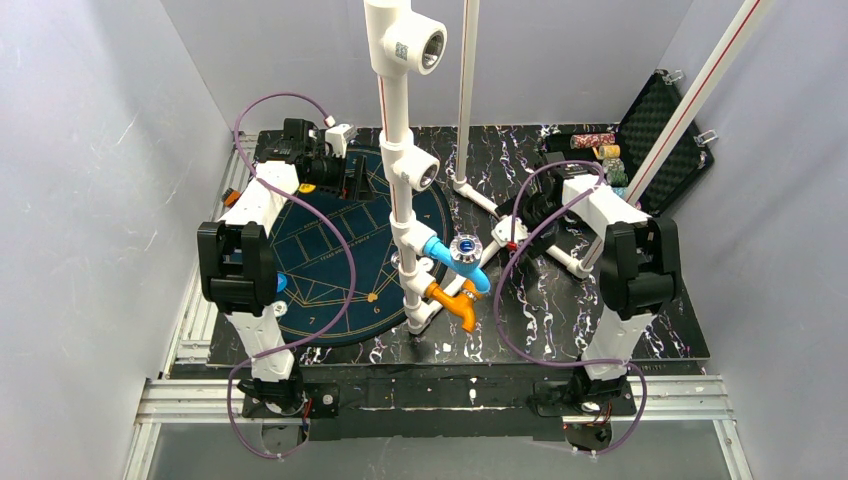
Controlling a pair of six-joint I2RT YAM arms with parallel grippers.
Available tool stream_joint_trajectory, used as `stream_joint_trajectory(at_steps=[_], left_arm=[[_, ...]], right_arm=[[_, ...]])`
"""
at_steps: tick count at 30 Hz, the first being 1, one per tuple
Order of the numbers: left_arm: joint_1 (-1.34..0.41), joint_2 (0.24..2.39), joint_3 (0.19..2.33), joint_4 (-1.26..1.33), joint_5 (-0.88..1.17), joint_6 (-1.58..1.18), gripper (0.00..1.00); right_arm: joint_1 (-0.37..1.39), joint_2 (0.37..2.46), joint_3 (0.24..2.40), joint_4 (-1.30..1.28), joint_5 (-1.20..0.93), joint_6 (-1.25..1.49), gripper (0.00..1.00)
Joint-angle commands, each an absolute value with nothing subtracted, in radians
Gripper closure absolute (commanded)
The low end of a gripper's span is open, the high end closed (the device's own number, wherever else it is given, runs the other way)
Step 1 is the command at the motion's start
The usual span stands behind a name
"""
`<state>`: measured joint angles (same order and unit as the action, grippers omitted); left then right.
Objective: Distribute texas hold em gaming equipment
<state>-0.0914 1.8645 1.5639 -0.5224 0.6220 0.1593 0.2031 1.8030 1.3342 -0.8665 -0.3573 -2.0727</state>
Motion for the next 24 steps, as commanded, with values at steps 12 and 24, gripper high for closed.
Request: stream_joint_trajectory(at_steps=[12,24], left_arm=[[-0.091,1.845,1.583,-0.554,0.644,0.15,0.02],[-0.091,1.859,1.555,-0.551,0.781,0.045,0.17]], right_arm=[[0.217,1.875,1.405,-0.873,-0.326,-2.315,0.16],[0.224,1.873,1.495,-0.855,-0.45,-1.919,0.44]])
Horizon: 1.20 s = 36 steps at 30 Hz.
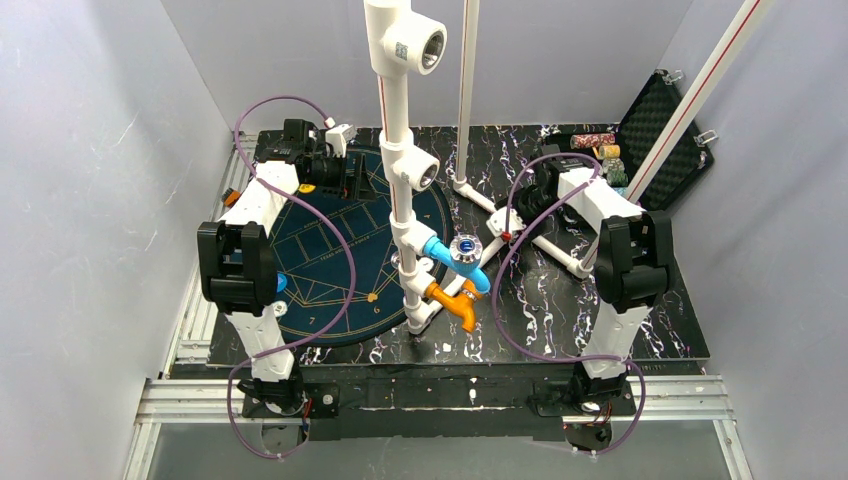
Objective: Distribute texas hold em gaming equipment
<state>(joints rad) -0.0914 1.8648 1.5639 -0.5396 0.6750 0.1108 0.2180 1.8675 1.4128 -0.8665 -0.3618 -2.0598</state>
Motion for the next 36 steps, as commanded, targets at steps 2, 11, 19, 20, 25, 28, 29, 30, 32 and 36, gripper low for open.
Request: stream_joint_trajectory(at_steps=[2,11,19,20,25,28,29,30,32,36], left_arm=[[-0.091,1.859,1.533,-0.526,0.835,-0.005,0.22],[-0.141,1.94,1.518,-0.358,1.085,-0.274,0.33],[-0.264,2.026,1.549,-0.296,1.15,-0.38,0.31],[-0.277,2.034,1.551,-0.284,1.157,-0.395,0.31],[-0.336,2.07,1.559,-0.219,1.167,-0.465,0.31],[-0.357,2.089,1.556,-0.171,1.171,-0.513,0.31],[-0.362,2.094,1.555,-0.158,1.172,-0.528,0.31],[-0.367,2.102,1.555,-0.146,1.171,-0.54,0.32],[-0.373,2.109,1.554,-0.124,1.169,-0.561,0.32],[-0.386,2.115,1.547,-0.055,1.163,-0.619,0.35]], right_arm=[[0.225,1.861,1.497,-0.82,-0.481,-1.82,0.43],[0.312,1.791,1.479,-0.7,-0.526,-1.481,0.42],[0.402,1.762,1.49,-0.652,-0.509,-1.264,0.44],[0.41,1.76,1.491,-0.644,-0.507,-1.242,0.44],[0.444,1.757,1.505,-0.635,-0.505,-1.168,0.45],[0.459,1.754,1.505,-0.626,-0.502,-1.139,0.45],[0.461,1.756,1.506,-0.624,-0.502,-1.13,0.45],[0.465,1.757,1.509,-0.624,-0.503,-1.123,0.45],[0.471,1.758,1.512,-0.623,-0.505,-1.114,0.45],[0.485,1.759,1.517,-0.624,-0.508,-1.103,0.45]])
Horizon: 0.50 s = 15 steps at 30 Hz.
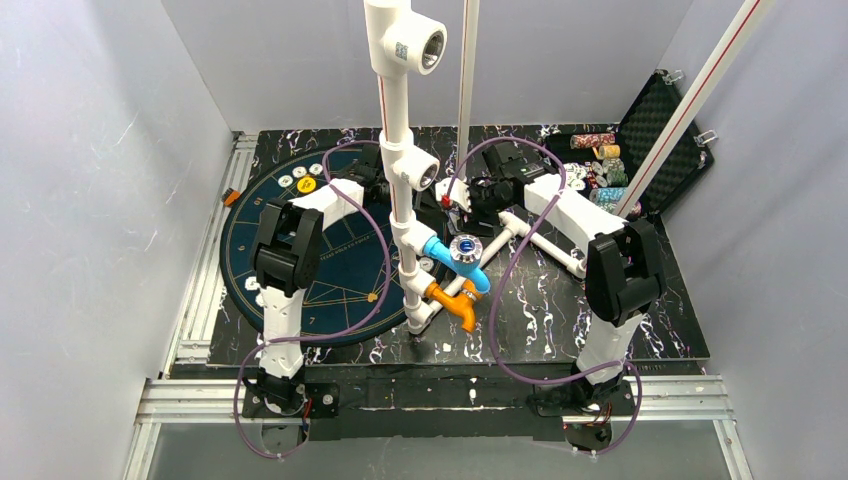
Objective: Distribute texas hold em gaming equipment
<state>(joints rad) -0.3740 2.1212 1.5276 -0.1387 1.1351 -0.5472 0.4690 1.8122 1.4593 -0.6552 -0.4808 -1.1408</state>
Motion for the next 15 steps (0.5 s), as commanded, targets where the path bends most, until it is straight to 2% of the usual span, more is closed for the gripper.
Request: stream_joint_trajectory(at_steps=[1,6,11,15], left_arm=[[-0.39,2.117,1.546,-0.04,1.162,-0.634,0.35],[-0.412,2.133,1.544,-0.013,1.16,-0.664,0.44],[-0.42,2.158,1.525,0.035,1.172,-0.719,0.47],[-0.431,2.163,1.523,0.039,1.175,-0.722,0.59]], right_arm=[[0.489,1.759,1.517,-0.624,-0.506,-1.102,0.45],[0.501,1.763,1.53,-0.621,-0.501,-1.078,0.45],[0.508,1.759,1.542,-0.621,-0.496,-1.046,0.45],[0.511,1.749,1.543,-0.633,-0.494,-1.039,0.45]])
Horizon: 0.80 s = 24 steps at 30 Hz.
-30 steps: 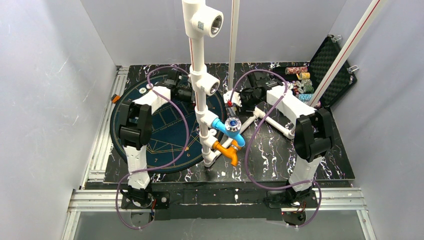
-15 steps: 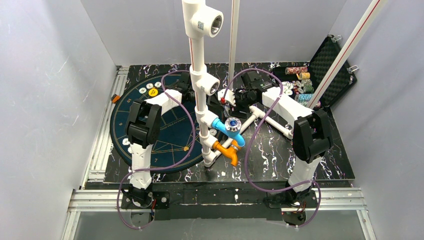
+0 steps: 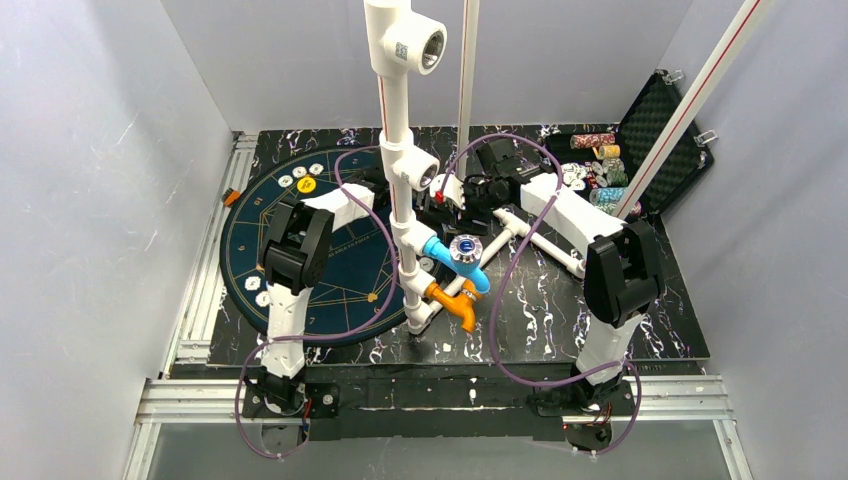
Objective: Distribute texas hold em gaming equipment
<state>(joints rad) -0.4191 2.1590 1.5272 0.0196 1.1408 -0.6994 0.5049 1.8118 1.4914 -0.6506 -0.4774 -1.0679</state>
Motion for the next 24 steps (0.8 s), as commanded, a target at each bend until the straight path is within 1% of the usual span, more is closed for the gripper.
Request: stream_joint_trajectory(at_steps=[1,2,3,4,5,6,7,10,15,19,21,24], left_arm=[[-0.434,2.164,1.522,0.041,1.178,-0.72,0.64],[-0.436,2.163,1.521,0.042,1.18,-0.719,0.7],[-0.436,2.163,1.519,0.044,1.185,-0.719,0.78],[-0.436,2.164,1.518,0.047,1.19,-0.72,0.88],[-0.436,2.164,1.516,0.049,1.196,-0.72,0.94],[-0.433,2.162,1.513,0.05,1.199,-0.718,0.99],[-0.429,2.158,1.509,0.052,1.196,-0.715,1.0],[-0.419,2.141,1.506,0.055,1.192,-0.693,1.0],[-0.403,2.102,1.493,0.059,1.218,-0.625,1.0],[-0.394,2.084,1.481,0.081,1.248,-0.615,1.0],[-0.394,2.08,1.463,0.155,1.297,-0.669,1.0],[-0.389,2.073,1.422,0.339,1.319,-0.797,1.0]], right_arm=[[0.512,1.745,1.543,-0.636,-0.495,-1.036,0.44],[0.512,1.742,1.544,-0.641,-0.495,-1.034,0.43],[0.512,1.74,1.55,-0.649,-0.498,-1.028,0.39],[0.511,1.74,1.561,-0.665,-0.499,-1.016,0.31],[0.506,1.737,1.573,-0.688,-0.499,-1.002,0.24],[0.498,1.733,1.579,-0.708,-0.509,-0.98,0.14],[0.485,1.724,1.582,-0.721,-0.524,-0.951,0.03],[0.432,1.696,1.57,-0.718,-0.601,-0.825,0.02],[0.321,1.673,1.567,-0.671,-0.77,-0.508,0.02],[0.308,1.656,1.511,-0.554,-0.789,-0.252,0.02],[0.307,1.657,1.476,-0.488,-0.791,-0.123,0.02],[0.297,1.675,1.422,-0.394,-0.85,0.046,0.02]])
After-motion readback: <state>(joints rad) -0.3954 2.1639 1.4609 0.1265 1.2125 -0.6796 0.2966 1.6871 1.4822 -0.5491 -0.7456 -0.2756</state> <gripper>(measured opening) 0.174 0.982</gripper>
